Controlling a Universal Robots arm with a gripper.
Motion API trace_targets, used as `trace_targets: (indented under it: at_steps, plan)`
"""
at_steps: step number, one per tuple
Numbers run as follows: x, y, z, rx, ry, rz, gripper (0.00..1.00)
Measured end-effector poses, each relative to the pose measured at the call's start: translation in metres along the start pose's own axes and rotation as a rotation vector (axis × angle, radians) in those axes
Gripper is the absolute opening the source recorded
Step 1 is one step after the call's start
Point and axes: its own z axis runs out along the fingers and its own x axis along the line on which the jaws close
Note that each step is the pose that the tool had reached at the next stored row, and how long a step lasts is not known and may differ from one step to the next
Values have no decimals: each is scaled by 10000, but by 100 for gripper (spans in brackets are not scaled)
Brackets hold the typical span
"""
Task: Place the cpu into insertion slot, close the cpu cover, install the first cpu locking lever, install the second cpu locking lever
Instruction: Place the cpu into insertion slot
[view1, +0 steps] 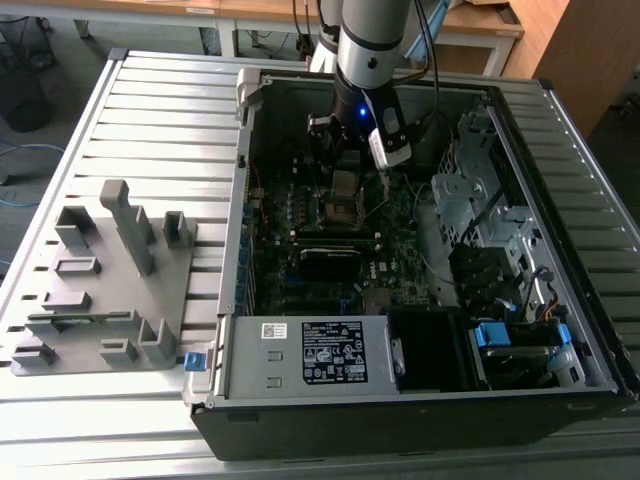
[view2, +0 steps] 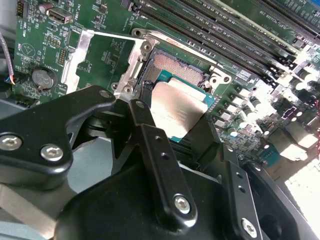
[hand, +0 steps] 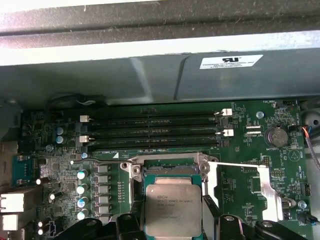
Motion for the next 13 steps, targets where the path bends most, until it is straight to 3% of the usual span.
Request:
trace_targets:
  at_steps: [3, 10, 13]
  plan:
    - [0, 0, 2, -3, -17, 186, 54]
    - [0, -1, 8, -14, -112, 1230, 54]
    - [0, -1, 9, -16, -117, 1290, 54]
